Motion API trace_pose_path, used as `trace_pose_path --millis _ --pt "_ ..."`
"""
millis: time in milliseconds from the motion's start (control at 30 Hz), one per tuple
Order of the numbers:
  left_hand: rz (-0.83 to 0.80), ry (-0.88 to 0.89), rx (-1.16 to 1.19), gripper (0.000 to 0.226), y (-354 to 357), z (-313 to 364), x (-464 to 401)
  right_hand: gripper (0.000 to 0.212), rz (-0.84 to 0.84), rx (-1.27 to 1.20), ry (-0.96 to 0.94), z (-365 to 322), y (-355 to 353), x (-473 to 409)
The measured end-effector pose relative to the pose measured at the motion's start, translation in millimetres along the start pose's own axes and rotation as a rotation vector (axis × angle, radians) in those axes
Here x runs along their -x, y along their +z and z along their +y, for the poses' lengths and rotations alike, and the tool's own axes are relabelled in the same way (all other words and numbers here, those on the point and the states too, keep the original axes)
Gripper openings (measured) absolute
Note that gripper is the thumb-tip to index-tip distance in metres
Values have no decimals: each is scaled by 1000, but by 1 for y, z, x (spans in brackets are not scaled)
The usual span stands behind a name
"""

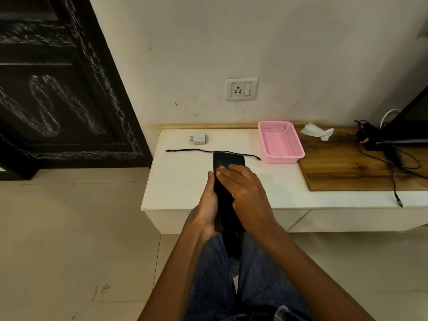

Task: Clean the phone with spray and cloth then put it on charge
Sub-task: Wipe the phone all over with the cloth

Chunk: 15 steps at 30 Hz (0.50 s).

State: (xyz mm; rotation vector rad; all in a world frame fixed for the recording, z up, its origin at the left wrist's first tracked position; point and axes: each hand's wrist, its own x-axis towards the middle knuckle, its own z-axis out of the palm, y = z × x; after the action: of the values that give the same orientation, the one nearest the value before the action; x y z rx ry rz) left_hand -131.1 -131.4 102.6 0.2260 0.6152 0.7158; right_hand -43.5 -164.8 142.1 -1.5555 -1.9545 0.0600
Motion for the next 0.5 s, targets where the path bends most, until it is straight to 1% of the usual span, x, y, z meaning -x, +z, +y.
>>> trace_pose_path --millis 100,200,300,367,500 --pt "4 -2 5 64 1 5 4 38 -12 -79 -21 0 1 6" --pt "-2 -37 -10 68 -8 6 0 36 -45 -65 -68 0 4 21" --pt "40 -34 -84 67 -5 4 2 32 10 -22 -45 4 5 11" --pt "50 -24 -129 67 -2 4 1 34 40 26 -27 10 4 -1" --pt "-3 -35 -74 68 -6 10 -1 36 62 35 -72 11 10 5"
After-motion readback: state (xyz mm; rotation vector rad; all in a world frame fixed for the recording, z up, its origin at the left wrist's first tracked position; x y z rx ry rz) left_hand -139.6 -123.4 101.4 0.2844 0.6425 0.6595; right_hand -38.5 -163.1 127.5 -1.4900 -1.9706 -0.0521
